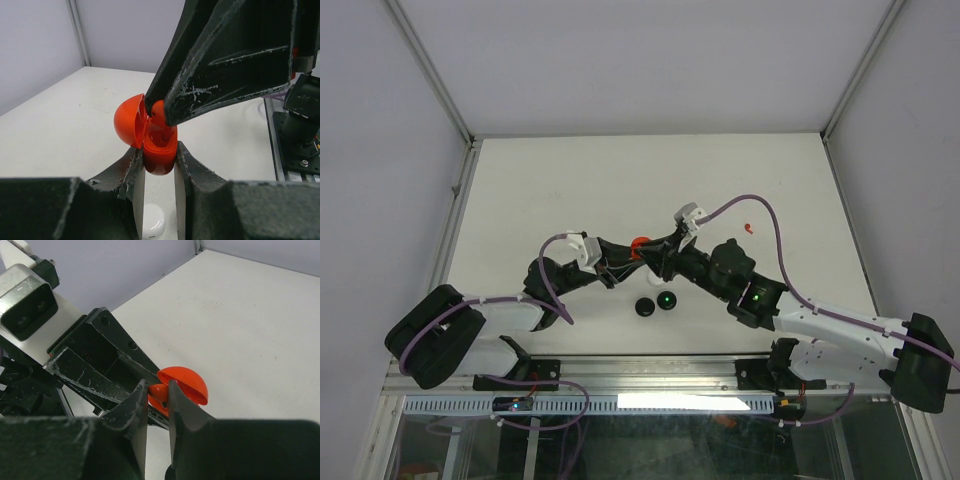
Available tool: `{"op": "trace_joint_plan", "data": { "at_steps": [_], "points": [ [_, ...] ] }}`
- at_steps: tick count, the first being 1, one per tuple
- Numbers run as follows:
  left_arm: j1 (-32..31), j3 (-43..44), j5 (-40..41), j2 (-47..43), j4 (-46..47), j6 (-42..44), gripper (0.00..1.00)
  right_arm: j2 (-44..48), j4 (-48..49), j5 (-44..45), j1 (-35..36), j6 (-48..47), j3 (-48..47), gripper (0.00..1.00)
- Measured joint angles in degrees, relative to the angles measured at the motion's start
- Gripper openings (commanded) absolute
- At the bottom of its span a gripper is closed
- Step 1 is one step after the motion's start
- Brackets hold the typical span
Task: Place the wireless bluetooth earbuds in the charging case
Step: Place the earbud in the charging case.
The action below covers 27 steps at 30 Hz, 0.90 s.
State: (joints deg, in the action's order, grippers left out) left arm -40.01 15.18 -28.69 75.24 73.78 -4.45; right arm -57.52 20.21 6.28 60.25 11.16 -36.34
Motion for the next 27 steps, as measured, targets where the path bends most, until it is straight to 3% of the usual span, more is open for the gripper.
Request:
{"op": "trace_joint_plan", "data": {
  "at_steps": [5,15,27],
  "points": [
    [0.0,0.0,0.0,-0.3,0.0,-0.5,0.04,-0.1,-0.9,0.6,0.5,-0.9,0.0,0.18],
    [0.0,0.0,0.0,-0.3,-0.5,-0.9,0.04,-0.7,-2.1,0.7,0.9,-1.7,-0.1,0.42],
    [0.0,-1.0,4.7,2.3,0.7,-2.5,0.04,2.0,-12.5,5.4,1.0,-2.4,-4.0,0.58]
  ]
}}
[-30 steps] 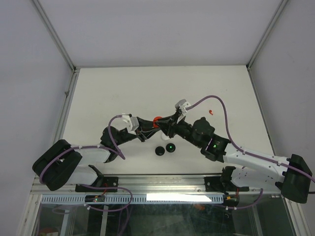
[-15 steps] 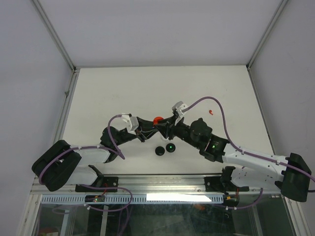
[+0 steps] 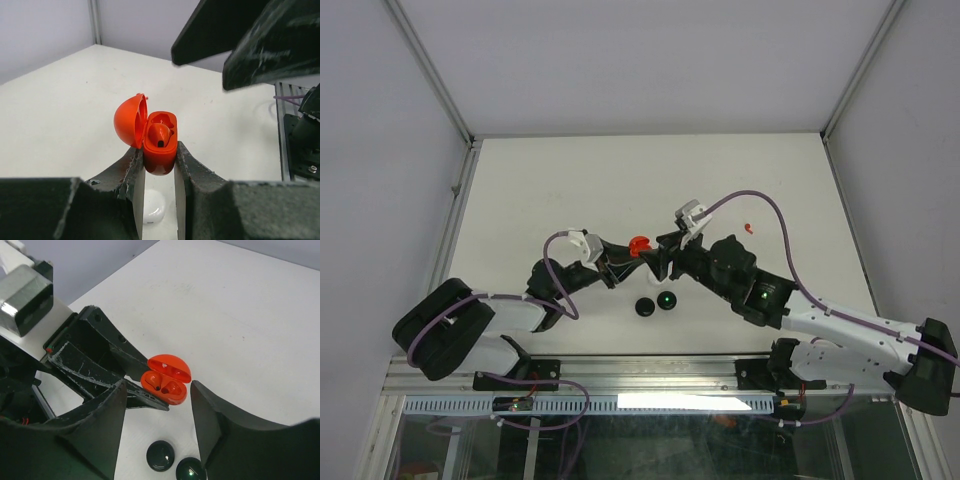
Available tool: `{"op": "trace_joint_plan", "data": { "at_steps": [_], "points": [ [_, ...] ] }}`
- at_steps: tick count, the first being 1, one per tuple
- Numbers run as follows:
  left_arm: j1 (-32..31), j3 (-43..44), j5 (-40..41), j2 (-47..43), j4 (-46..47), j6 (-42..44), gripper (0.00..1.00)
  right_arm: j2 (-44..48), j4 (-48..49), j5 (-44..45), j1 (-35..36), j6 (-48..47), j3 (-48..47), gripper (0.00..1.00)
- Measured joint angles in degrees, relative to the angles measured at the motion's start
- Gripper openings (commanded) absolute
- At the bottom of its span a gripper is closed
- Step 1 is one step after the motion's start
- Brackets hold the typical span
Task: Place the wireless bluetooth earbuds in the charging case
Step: Place the earbud in the charging case, then pick up the earbud from the center of the board.
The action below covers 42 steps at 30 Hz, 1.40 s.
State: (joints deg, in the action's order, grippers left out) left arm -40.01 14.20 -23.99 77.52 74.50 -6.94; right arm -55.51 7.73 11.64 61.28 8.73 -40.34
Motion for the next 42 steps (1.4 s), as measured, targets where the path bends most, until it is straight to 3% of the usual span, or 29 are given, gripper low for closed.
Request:
{"op": "trace_joint_plan", "data": {
  "at_steps": [9,19,31,42],
  "points": [
    [0.3,-3.1,4.2,3.0,2.0,-2.4,0.04,-0.3,-11.3,6.1,-2.9,-0.4,-5.2,0.63],
    [3.1,-6.4,6.0,3.1,4.5,-2.7,0.04,-7.8,-21.9,5.3,-19.9,2.4,-7.8,0.63],
    [4.1,-7.6,5.9,5.0,6.5,1.7,0.04,-23.3,-23.6,-0.2,-42.4,5.6,-9.1,0.55],
    [4.5,-7.6,4.3,9.0,7.0,3.3,0.04,-39.6,-23.8,-1.2,-51.4,4.6,-17.8,0.48]
  ]
}}
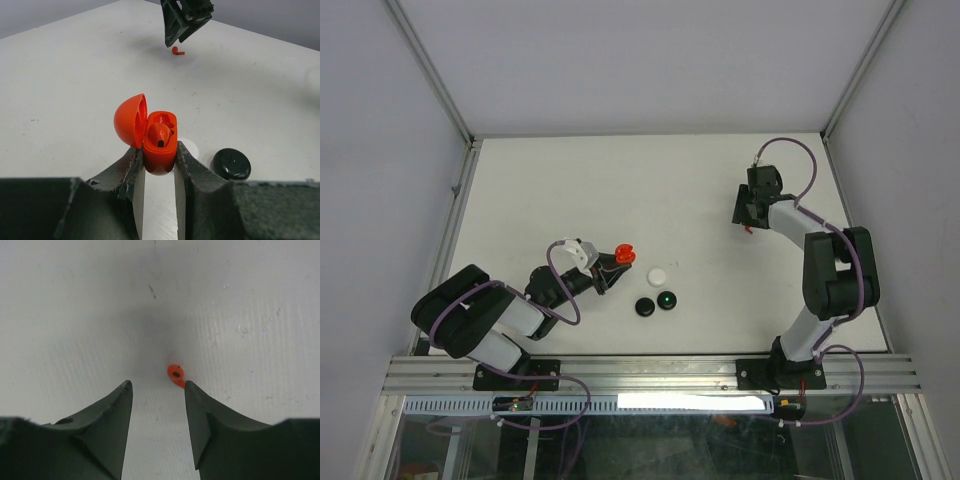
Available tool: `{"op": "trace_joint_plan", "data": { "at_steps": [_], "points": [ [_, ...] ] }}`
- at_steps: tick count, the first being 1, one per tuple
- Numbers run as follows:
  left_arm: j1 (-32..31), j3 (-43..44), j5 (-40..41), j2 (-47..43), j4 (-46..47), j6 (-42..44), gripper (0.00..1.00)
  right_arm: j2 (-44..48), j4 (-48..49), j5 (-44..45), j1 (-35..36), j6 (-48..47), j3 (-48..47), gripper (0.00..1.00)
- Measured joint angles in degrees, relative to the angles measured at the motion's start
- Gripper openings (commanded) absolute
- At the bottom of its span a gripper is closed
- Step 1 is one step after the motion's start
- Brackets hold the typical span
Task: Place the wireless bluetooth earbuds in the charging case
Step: Pick up the earbud from the center of the board.
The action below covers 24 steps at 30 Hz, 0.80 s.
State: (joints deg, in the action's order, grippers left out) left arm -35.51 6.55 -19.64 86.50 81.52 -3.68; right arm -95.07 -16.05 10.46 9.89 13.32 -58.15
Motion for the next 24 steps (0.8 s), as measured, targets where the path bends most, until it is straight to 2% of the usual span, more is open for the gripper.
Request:
{"op": "trace_joint_plan", "data": {
  "at_steps": [10,18,24],
  "points": [
    [0.0,0.0,-0.4,0.0,0.0,0.1,0.05,-7.6,-1.6,-4.7,-3.7,-0.9,-4.0,0.47],
    [0.0,0.0,-0.9,0.0,0.0,0.1,0.05,-8.0,-4.2,-7.5,-3.7,-0.5,-5.2,0.42],
    [0.0,0.0,-1.6,0.0,0.0,0.1,0.05,-7.9,-5.3,-8.7,-3.7,0.6,-5.3,0.42]
  ]
}}
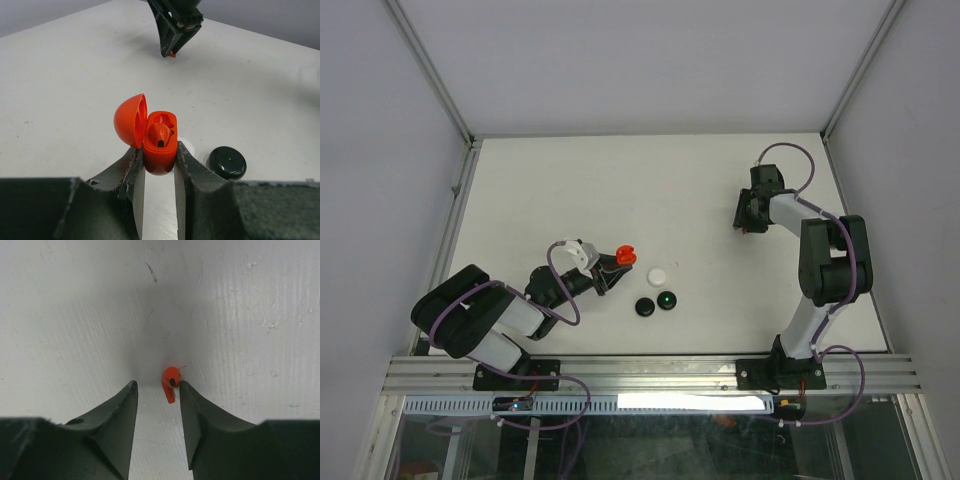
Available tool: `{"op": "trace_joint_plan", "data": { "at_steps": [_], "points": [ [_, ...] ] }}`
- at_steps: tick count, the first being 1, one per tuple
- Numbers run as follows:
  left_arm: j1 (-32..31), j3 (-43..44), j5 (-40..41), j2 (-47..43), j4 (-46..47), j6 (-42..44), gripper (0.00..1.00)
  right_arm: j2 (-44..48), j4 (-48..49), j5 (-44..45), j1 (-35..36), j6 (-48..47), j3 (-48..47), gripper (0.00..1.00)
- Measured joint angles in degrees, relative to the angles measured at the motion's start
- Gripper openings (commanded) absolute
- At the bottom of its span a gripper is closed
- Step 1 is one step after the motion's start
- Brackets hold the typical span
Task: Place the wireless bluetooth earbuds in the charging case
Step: Pick up the earbud from the center of the board.
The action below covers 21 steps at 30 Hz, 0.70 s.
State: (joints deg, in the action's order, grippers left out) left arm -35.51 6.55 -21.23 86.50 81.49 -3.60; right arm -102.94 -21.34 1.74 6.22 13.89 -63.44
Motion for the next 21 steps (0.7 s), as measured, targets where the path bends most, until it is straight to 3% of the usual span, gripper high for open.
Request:
{"op": "trace_joint_plan", "data": {
  "at_steps": [21],
  "points": [
    [0.0,0.5,-0.4,0.5,-0.1,0.0,0.05,-5.2,-5.7,5.1,0.0,-1.5,-7.6,0.32]
  ]
}}
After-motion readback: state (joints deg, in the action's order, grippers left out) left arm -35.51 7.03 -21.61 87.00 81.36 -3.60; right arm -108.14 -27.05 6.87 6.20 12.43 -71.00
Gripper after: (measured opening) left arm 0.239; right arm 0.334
